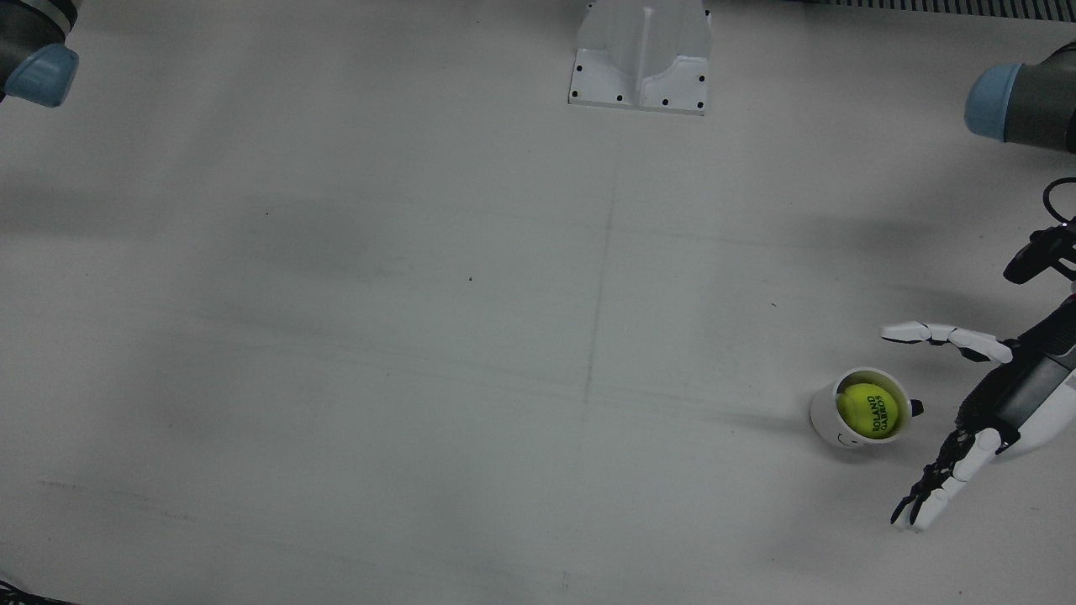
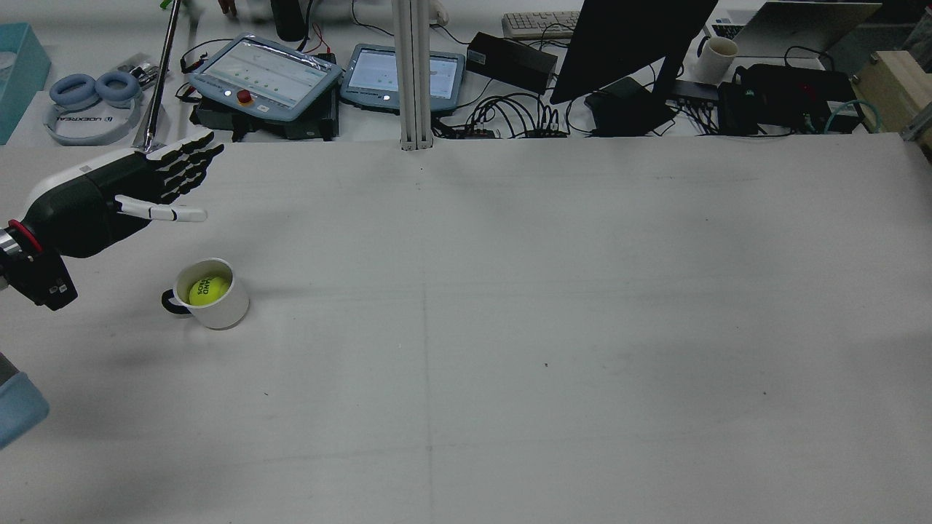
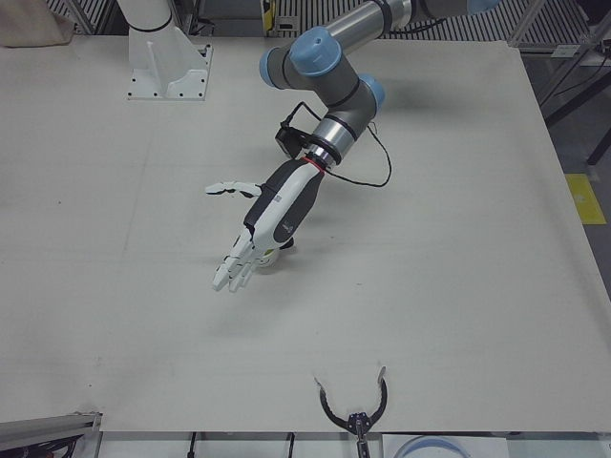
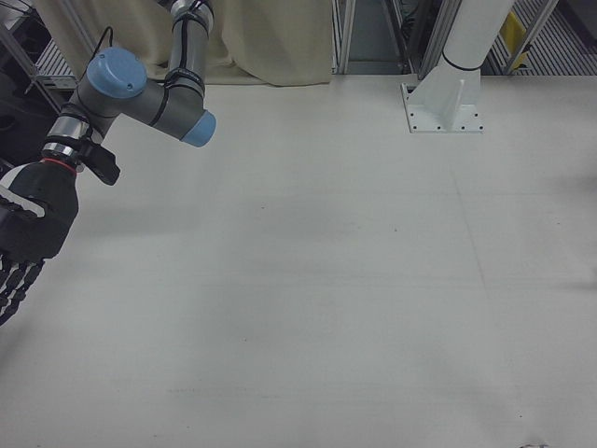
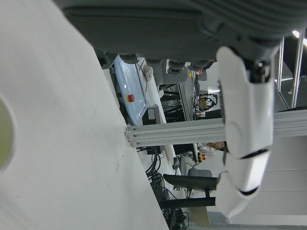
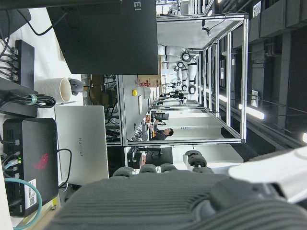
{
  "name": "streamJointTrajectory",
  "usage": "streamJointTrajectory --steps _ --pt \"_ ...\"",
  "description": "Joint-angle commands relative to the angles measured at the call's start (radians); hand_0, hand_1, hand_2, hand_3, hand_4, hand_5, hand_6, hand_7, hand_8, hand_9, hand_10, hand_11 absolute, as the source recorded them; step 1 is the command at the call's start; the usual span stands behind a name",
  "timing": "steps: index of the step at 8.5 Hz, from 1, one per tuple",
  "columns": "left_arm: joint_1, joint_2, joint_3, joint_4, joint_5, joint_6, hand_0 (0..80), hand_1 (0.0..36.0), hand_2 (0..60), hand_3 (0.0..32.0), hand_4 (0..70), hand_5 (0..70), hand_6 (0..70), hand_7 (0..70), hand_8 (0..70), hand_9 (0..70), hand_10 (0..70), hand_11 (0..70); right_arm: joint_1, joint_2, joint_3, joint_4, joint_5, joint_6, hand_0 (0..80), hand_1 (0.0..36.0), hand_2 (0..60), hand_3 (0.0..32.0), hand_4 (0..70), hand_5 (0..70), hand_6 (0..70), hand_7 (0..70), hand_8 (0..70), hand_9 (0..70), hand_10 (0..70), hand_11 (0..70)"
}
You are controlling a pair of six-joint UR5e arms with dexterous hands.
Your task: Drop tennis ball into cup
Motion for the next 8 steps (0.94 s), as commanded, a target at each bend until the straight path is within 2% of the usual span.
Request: streamJointTrajectory --steps 1,2,3,4,5,6,7,8 --pt "-0.158 -0.013 -0.113 0.052 0.017 -0.001 51.7 27.1 21.4 0.0 0.0 2.8 0.6 14.2 0.0 1.4 0.0 0.0 0.000 0.000 0.001 0.000 0.000 0.000 0.0 0.0 0.0 0.0 0.0 0.0 0.0 0.0 0.0 0.0 0.0 0.0" --pt "-0.248 -0.068 -0.096 0.071 0.028 0.002 50.2 25.5 22.6 0.0 0.0 2.6 1.0 15.7 0.0 1.7 0.0 0.0 0.000 0.000 0.002 0.000 0.000 0.000 0.0 0.0 0.0 0.0 0.0 0.0 0.0 0.0 0.0 0.0 0.0 0.0" --pt "-0.306 -0.090 -0.028 0.060 0.031 0.004 49.5 23.6 23.2 0.0 0.0 4.4 9.5 13.8 1.4 1.3 0.0 0.0 0.002 0.000 0.005 0.000 0.000 -0.002 0.0 0.0 0.0 0.0 0.0 0.0 0.0 0.0 0.0 0.0 0.0 0.0" --pt "-0.349 -0.091 0.076 -0.013 0.031 0.004 48.4 24.2 25.7 0.0 0.0 2.0 0.9 14.5 0.0 1.5 0.0 0.0 0.000 0.000 0.002 0.000 0.000 0.000 0.0 0.0 0.0 0.0 0.0 0.0 0.0 0.0 0.0 0.0 0.0 0.0" --pt "-0.379 -0.102 0.170 -0.050 0.031 0.004 52.6 29.3 24.5 0.0 0.0 2.6 0.0 15.7 0.0 1.7 0.0 0.0 0.000 0.000 0.002 0.000 0.000 0.000 0.0 0.0 0.0 0.0 0.0 0.0 0.0 0.0 0.0 0.0 0.0 0.0" --pt "-0.386 -0.128 0.311 -0.134 0.031 0.004 58.6 33.7 21.6 0.0 0.0 4.5 0.3 14.8 0.0 1.5 0.0 0.0 0.000 0.000 0.003 0.000 0.000 0.000 0.0 0.0 0.0 0.0 0.0 0.0 0.0 0.0 0.0 0.0 0.0 0.0" --pt "-0.403 -0.136 0.417 -0.192 0.031 -0.001 69.2 36.0 17.6 0.0 0.0 5.8 0.0 14.0 0.0 1.4 0.0 0.0 0.002 0.000 0.002 0.000 0.000 0.000 0.0 0.0 0.0 0.0 0.0 0.0 0.0 0.0 0.0 0.0 0.0 0.0" --pt "-0.445 -0.131 0.441 -0.208 0.031 -0.004 78.4 36.0 14.2 0.0 0.0 7.2 0.7 13.2 0.0 1.2 0.0 0.0 0.002 0.000 0.002 0.000 0.000 0.000 0.0 0.0 0.0 0.0 0.0 0.0 0.0 0.0 0.0 0.0 0.0 0.0"
